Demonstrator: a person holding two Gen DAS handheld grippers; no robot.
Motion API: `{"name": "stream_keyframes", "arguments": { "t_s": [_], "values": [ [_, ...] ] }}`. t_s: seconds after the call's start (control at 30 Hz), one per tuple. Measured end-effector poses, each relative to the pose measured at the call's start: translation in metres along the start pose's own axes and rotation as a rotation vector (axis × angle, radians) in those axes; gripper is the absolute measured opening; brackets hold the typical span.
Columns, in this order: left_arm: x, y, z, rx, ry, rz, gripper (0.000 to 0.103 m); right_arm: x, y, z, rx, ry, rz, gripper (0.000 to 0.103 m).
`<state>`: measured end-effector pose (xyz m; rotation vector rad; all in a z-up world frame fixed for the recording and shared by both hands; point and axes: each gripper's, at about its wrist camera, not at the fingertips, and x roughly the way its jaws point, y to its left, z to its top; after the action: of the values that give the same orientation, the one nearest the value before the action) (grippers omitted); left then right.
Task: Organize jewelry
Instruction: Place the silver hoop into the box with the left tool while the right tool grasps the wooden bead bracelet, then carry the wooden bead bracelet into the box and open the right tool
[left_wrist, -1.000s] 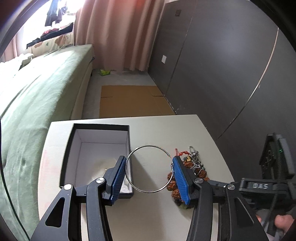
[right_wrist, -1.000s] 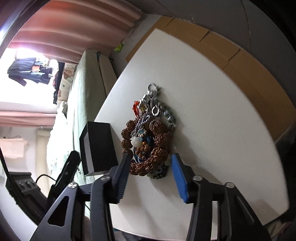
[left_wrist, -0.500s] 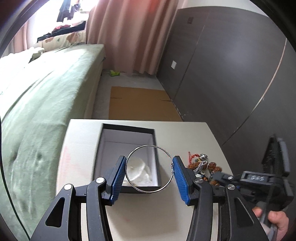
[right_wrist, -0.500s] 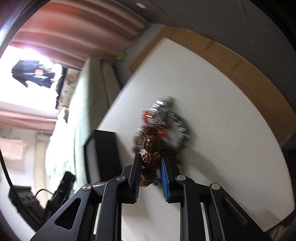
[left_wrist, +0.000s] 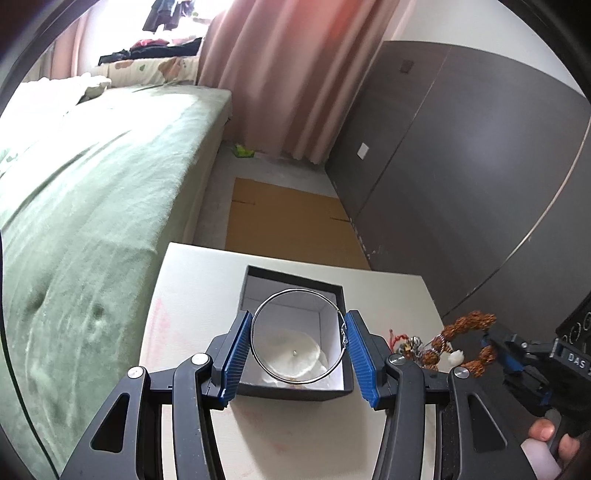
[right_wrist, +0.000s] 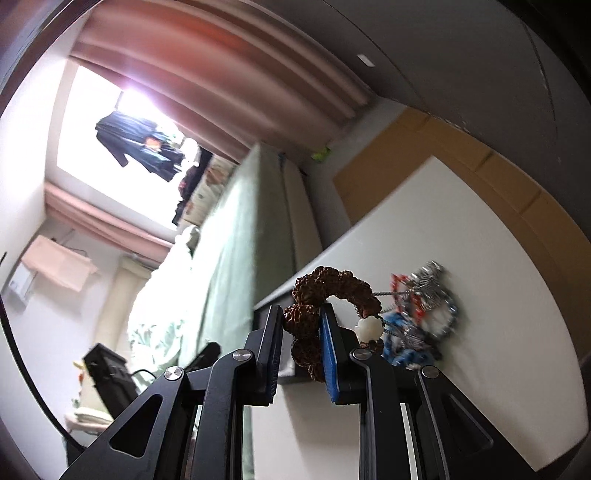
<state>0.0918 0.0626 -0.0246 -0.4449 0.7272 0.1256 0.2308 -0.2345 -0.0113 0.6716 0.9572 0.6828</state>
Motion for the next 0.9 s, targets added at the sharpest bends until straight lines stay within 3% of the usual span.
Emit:
{"name": "stream_keyframes", "arguments": {
  "t_s": [0.43,0.6,0.77,0.9],
  "values": [
    [0.028,0.005,0.007,-0.018,0.055,-0.042,0.053,0.0,0.043,-0.001,-0.069,-0.068,0.108,0.021],
    [0.035,0.001,0.005,-0.012,0.1,-0.078,0.055,-0.003,0.053,-0.001,-0.106,-0.088,0.089,0.021],
    [0.028,0.005,0.007,-0.042,0.083,-0.109,0.075,-0.003,0.062,-0.003,-0.135,-0.083,0.069,0.021],
    [0.015,0.012,0.012,-0.075,0.047,-0.119,0.077,-0.004,0.077,0.0,-0.183,-0.084,0.052,0.021]
  ]
}}
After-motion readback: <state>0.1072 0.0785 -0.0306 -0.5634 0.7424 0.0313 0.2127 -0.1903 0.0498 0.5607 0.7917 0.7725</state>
